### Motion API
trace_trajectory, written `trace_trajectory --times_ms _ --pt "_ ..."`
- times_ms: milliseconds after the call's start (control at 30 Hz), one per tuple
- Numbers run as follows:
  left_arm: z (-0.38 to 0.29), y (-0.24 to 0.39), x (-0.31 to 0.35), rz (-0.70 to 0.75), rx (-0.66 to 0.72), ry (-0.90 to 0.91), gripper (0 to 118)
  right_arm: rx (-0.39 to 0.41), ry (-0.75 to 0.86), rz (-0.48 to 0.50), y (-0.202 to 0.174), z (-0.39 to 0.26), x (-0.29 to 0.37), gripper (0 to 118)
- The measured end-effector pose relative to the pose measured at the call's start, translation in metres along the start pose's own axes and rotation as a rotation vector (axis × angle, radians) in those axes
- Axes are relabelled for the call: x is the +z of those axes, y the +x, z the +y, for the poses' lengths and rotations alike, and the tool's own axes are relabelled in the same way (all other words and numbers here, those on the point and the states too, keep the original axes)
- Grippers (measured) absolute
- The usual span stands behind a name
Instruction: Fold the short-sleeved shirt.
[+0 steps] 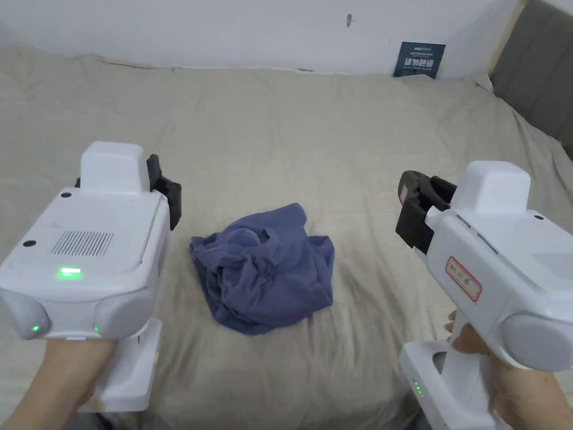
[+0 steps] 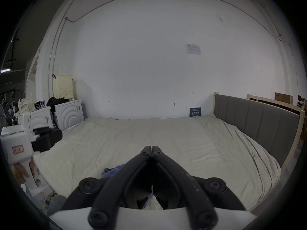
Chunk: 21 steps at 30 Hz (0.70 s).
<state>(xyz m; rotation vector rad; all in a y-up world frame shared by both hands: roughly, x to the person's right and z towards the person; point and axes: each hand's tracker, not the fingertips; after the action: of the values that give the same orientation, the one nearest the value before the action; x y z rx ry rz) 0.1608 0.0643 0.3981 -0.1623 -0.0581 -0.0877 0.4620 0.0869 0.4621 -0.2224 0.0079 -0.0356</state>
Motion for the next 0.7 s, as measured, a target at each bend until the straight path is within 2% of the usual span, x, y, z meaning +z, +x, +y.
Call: trace_trajectory --times_ms 33,67,567,633,667,700 --pt "-0.003 -0.001 0.001 0.001 0.009 -0.017 2 0.004 0.003 0.004 -0.003 0.0 -0.001 1" --pt "-0.007 0.0 0.005 -0.004 0.015 -0.034 0 0.008 0.008 0.002 -0.005 -0.001 -0.001 1" --pt "-0.018 -0.003 -0.003 -0.035 0.031 -0.16 0 0.008 -0.027 0.019 -0.016 -0.017 -0.012 1" --pt "-0.014 -0.005 -0.016 -0.071 0.055 -0.226 7 0.012 -0.03 0.021 -0.016 -0.017 -0.014 1" --pt "-0.011 -0.006 -0.024 -0.083 0.062 -0.264 18 0.016 -0.033 0.02 -0.015 -0.016 -0.015 1" --pt "-0.01 -0.007 -0.035 -0.095 0.08 -0.298 44 0.021 -0.036 0.02 -0.015 -0.016 -0.017 1"
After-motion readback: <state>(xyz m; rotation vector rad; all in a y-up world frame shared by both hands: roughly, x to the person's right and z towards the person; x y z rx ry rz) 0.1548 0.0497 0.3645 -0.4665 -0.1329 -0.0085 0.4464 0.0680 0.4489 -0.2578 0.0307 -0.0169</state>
